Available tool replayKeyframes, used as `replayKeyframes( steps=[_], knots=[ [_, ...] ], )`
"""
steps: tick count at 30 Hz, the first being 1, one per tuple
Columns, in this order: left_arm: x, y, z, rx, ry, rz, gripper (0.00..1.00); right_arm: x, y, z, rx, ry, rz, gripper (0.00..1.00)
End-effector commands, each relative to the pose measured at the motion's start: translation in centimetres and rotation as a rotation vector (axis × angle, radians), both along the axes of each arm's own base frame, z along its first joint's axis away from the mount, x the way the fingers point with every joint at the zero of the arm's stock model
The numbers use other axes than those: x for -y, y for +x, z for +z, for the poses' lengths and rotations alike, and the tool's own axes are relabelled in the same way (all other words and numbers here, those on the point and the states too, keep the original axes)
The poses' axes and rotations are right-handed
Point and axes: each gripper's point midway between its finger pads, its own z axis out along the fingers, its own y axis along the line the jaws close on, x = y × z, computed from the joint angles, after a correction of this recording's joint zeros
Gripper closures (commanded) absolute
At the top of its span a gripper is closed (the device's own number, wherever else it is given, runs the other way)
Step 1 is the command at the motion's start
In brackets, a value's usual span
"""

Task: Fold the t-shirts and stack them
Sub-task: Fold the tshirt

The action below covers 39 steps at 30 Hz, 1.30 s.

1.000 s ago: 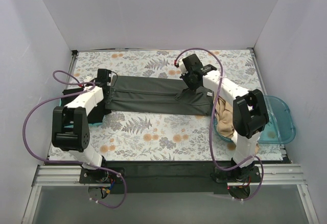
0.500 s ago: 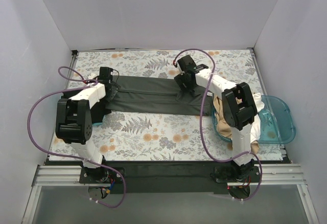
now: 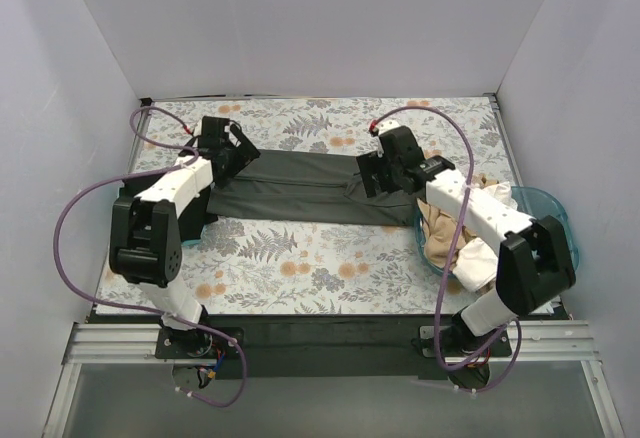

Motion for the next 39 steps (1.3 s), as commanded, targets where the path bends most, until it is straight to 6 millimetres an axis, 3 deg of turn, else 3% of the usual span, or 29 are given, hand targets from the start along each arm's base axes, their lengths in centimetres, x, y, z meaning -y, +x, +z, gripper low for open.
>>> replayKeyframes(
  steps=[1, 4, 5, 6, 8, 9, 14, 16, 22, 33, 38, 39],
  knots=[
    [2.5, 2.1, -0.5, 0.014, -0.020, -0.155, 0.09, -3.1, -2.5, -1.6, -0.041, 0.219, 0.042, 0.02],
    [2.6, 2.8, -2.3, -0.023, -0.014, -0.159, 0.09, -3.7, -2.5, -2.6, -0.054, 0.259, 0.047, 0.02],
    [2.5, 2.6, -3.8, -0.063, -0.012, -0.158, 0.09, -3.9, -2.0, -2.4, -0.050, 0.262, 0.041, 0.02],
    [2.5, 2.5, -4.3, -0.074, -0.013, -0.155, 0.09, -3.9, -1.5, -3.6, -0.072, 0.244, 0.025, 0.02],
    [2.5, 2.1, -5.9, -0.112, -0.017, -0.146, 0.09, -3.6, 0.0, -3.8, -0.062, 0.217, -0.011, 0.02],
    [2.5, 1.9, -6.5, -0.126, -0.016, -0.144, 0.09, -3.4, 0.6, -5.0, -0.087, 0.197, -0.032, 0.02],
    [1.8, 0.7, -8.8, -0.182, 0.006, -0.115, 0.09, -1.0, 3.8, -6.6, -0.066, 0.055, -0.114, 0.02],
    [1.5, 0.3, -9.3, -0.197, 0.015, -0.107, 0.09, -0.3, 5.2, -6.0, -0.037, 0.013, -0.141, 0.02],
    [1.1, 0.0, -9.6, -0.206, 0.034, -0.095, 0.09, 1.5, 7.2, -6.9, -0.035, -0.100, -0.161, 0.02],
    [0.4, 0.0, -9.2, -0.197, 0.067, -0.076, 0.09, 2.6, 7.8, -9.2, -0.085, -0.224, -0.104, 0.02],
    [0.3, -0.1, -9.6, -0.209, 0.070, -0.074, 0.09, 4.7, 10.3, -8.1, -0.014, -0.388, -0.133, 0.02],
    [0.3, -0.1, -9.7, -0.212, 0.071, -0.073, 0.09, 4.6, 11.5, -6.7, 0.023, -0.401, -0.144, 0.02]
  ],
)
